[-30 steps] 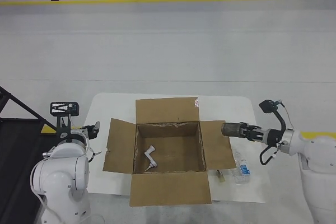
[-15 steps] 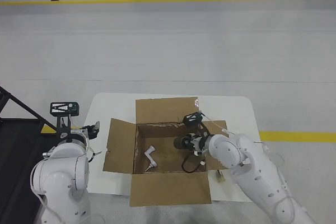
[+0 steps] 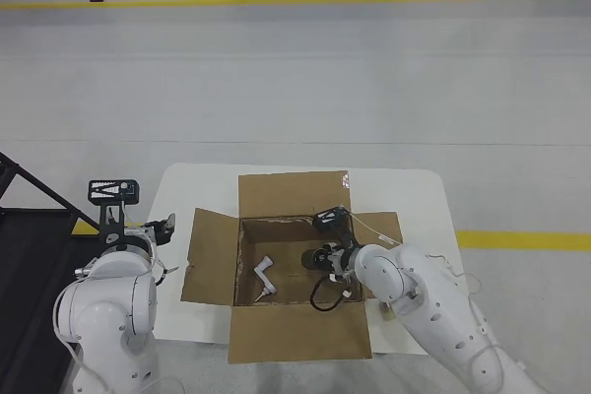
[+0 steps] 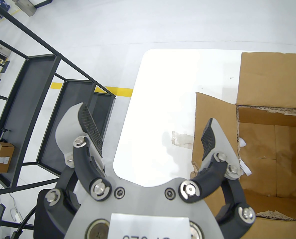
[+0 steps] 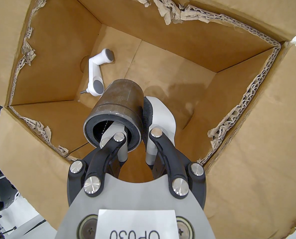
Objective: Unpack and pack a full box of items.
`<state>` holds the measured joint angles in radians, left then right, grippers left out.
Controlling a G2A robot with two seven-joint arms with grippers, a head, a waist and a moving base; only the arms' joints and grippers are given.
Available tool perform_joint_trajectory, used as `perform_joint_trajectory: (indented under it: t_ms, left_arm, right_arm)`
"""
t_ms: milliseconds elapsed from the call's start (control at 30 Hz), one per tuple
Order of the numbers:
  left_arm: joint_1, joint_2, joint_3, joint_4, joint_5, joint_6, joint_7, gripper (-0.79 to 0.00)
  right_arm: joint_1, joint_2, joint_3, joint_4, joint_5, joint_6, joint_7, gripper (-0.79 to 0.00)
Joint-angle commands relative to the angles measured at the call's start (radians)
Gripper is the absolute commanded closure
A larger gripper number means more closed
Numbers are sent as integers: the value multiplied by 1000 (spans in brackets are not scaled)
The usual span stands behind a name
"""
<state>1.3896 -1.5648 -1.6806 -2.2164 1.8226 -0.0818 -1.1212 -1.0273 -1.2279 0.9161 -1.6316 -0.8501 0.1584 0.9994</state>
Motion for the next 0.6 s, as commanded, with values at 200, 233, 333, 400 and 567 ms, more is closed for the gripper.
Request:
perform_joint_trajectory:
  t_ms: [200, 233, 333, 400, 567]
  left_arm:
    - [0, 0, 0, 0, 0, 0, 0, -785]
    - [0, 0, 0, 0, 0, 0, 0, -785]
    - [0, 0, 0, 0, 0, 0, 0, -785]
    - [0, 0, 0, 0, 0, 0, 0, -785]
    - [0, 0, 0, 0, 0, 0, 0, -785]
  right_arm:
    - [-1, -26, -98, 19, -33, 45, -51, 0]
    - [12, -37, -124, 28, -29, 72, -59, 0]
    - [64, -74, -205, 81, -31, 173, -65, 0]
    - [107, -102, -256, 138, -17, 212, -45, 0]
    - [212, -174, -362, 262, 7, 282, -5, 0]
